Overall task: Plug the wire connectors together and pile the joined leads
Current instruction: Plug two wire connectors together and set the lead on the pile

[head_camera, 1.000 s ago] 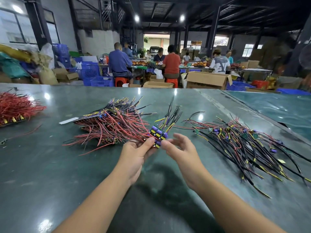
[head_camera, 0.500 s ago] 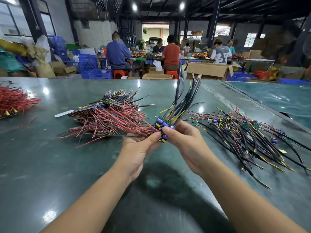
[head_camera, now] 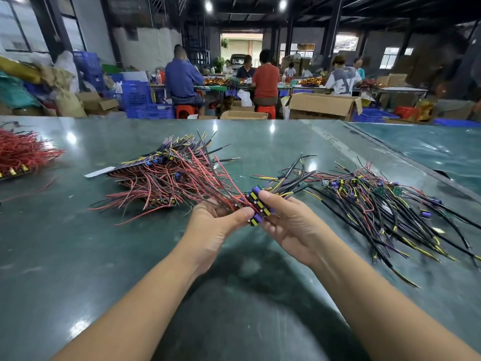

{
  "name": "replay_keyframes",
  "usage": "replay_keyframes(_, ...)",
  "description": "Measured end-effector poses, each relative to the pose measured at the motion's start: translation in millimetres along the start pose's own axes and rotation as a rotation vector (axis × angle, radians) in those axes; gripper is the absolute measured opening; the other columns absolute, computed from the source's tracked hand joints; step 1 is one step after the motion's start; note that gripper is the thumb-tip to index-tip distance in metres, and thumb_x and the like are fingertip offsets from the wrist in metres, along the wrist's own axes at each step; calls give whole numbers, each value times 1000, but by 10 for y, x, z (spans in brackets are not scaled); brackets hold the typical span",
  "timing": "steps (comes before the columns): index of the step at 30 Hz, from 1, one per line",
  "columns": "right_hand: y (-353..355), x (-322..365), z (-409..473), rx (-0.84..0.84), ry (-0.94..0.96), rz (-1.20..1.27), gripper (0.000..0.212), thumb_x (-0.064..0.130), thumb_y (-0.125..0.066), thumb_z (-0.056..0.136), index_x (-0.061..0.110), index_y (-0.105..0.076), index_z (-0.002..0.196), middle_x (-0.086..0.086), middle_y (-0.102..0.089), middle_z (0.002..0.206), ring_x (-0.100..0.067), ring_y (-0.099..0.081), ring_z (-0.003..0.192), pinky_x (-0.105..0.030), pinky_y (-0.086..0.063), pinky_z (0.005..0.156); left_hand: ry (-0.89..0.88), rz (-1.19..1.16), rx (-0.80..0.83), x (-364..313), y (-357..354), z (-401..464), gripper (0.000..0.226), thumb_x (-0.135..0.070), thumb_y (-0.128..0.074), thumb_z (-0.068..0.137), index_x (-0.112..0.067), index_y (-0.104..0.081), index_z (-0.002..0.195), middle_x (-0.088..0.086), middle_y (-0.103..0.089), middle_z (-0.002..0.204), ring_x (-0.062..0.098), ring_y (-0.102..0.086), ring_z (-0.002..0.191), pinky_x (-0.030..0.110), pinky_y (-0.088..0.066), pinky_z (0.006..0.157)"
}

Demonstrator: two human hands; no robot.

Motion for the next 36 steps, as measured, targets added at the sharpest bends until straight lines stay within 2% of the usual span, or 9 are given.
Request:
replay_keyframes(7, 13, 49, -16, 42, 92, -44, 13, 11, -68, 71, 3, -68, 82, -13, -71, 81, -19, -69, 71, -27, -57, 66, -1, 84, 48, 10, 23, -19, 22, -8, -77, 67, -17, -76, 88, 5, -75, 93, 18, -69, 87, 33, -57, 80)
replay_keyframes(11, 17, 35, -25, 55, 80, -127, 23, 8, -69, 70, -1, -67, 92, -13, -71, 87, -19, -69, 77, -28, -58, 73, 22, 49, 28, 22, 19, -25, 19, -13, -74, 64, -18, -77, 82, 4, -75, 89, 13, -71, 82, 23, -55, 69)
replay_keyframes(14, 49, -2, -18, -8, 74, -210, 13, 1, -69, 77, 1, -68, 90, -11, -72, 87, -18, -68, 80, -29, -57, 83, 30, 79, -10, 43, 47, -14, 15, -13, -72, 64, -15, -76, 78, 3, -75, 85, 12, -70, 79, 22, -55, 68)
replay_keyframes(20, 91, -86, 0, -129, 47, -231, 12, 13, -70, 83, 4, -63, 90, -1, -68, 74, -6, -64, 65, -16, -53, 66, -104, 68, -129, -9, 61, 12, 21, 8, -65, 78, -12, -69, 83, 3, -74, 83, 14, -69, 77, 27, -56, 77)
replay_keyframes(23, 63, -63, 4, -120, 95, -220, 6, 8, -67, 84, 8, -62, 88, -5, -64, 82, -10, -63, 75, -24, -53, 81, -123, 13, -162, -18, 71, 1, 22, 10, -64, 77, -10, -68, 85, 4, -74, 84, 15, -69, 79, 28, -56, 77)
replay_keyframes(26, -12, -5, -12, -64, 176, -316, 7, 3, -64, 86, 9, -61, 85, -9, -59, 86, -15, -56, 82, -28, -49, 85, -35, -11, -99, 55, 31, -13, 21, 10, -61, 81, -8, -63, 91, 3, -73, 86, 13, -69, 84, 24, -55, 75)
replay_keyframes(29, -19, 60, -27, -32, 224, -409, 11, -2, -63, 85, 8, -66, 88, -6, -67, 85, -13, -59, 78, -27, -52, 82, 0, 82, -45, 70, 19, -25, 20, 6, -60, 83, -8, -64, 96, 9, -70, 98, 18, -66, 95, 32, -52, 89)
replay_keyframes(31, 14, 83, -31, -29, 221, -400, 10, -1, -64, 84, 8, -66, 87, -5, -68, 83, -13, -60, 77, -29, -53, 84, 23, 76, -28, 66, 16, -27, 22, 3, -62, 82, -11, -69, 98, 9, -71, 104, 19, -66, 100, 33, -52, 91)
replay_keyframes(36, 32, 32, -30, 20, 151, -295, 4, 7, -64, 83, 6, -67, 86, -9, -70, 86, -16, -63, 76, -31, -55, 84, 57, 56, 53, 34, 37, -15, 26, -7, -69, 67, -11, -72, 92, 5, -74, 92, 16, -69, 88, 27, -57, 76)
Point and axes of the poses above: each hand's wrist, its own z-axis towards the middle knuckle, its own y-axis out of the back of the hand, x = y × z, the point moved 6 cm from there along z, towards the middle knuckle
